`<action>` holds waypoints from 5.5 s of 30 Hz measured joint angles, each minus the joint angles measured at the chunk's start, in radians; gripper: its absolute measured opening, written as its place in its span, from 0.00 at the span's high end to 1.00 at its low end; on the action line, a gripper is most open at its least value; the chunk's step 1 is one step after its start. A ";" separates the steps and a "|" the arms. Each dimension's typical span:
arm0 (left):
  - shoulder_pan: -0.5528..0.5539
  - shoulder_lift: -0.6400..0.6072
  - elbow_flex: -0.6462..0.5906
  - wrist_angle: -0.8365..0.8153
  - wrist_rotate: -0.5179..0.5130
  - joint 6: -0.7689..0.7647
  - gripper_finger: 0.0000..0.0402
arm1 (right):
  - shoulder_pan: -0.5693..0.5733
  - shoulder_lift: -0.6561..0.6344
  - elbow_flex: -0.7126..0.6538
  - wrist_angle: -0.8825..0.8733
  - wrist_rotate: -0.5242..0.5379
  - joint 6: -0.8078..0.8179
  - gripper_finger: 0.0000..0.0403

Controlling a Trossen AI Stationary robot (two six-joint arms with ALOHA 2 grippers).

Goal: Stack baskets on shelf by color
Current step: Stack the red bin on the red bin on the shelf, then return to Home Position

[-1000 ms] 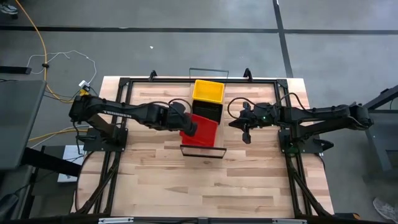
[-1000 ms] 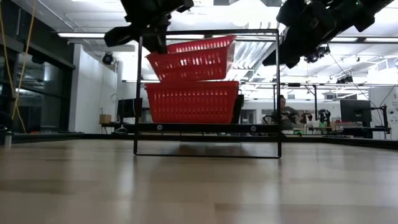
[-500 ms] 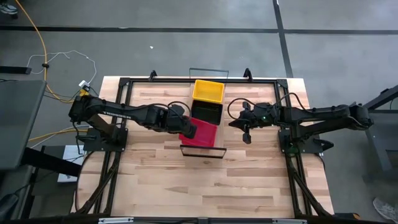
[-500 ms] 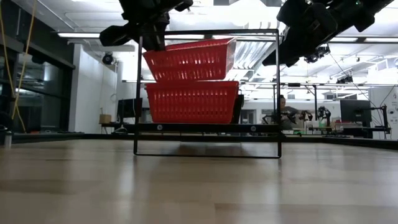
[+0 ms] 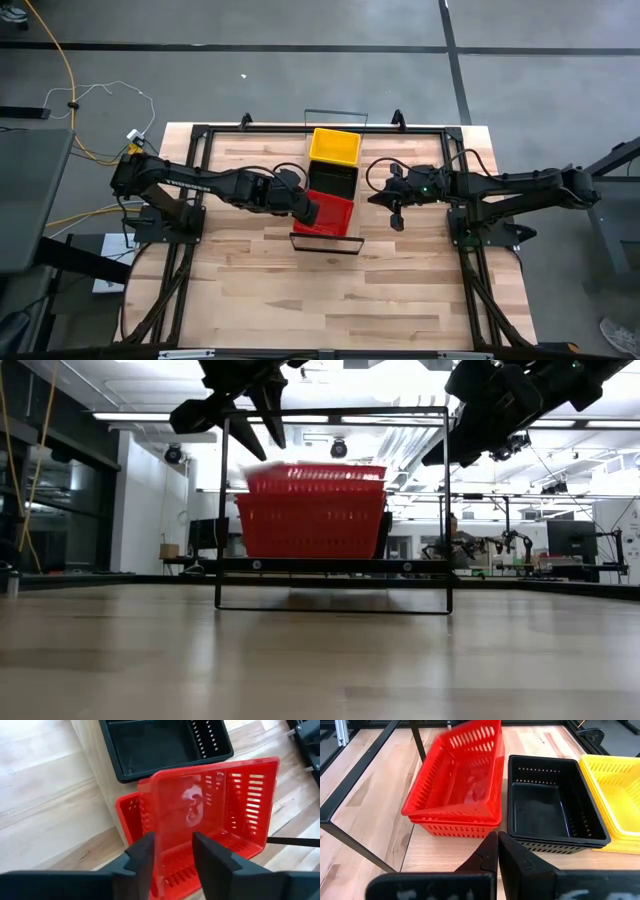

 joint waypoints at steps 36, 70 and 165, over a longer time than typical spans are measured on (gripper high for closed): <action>-0.018 -0.225 -0.260 0.798 -0.122 0.991 1.00 | -0.021 0.361 0.100 0.520 -0.158 -0.078 1.00; -0.068 -0.392 -0.423 0.890 -0.095 1.137 1.00 | -0.068 0.374 0.255 0.169 -0.085 -0.208 1.00; -0.026 -1.506 -1.322 0.852 0.331 1.144 1.00 | 0.214 -0.999 -0.584 0.159 0.216 -0.078 1.00</action>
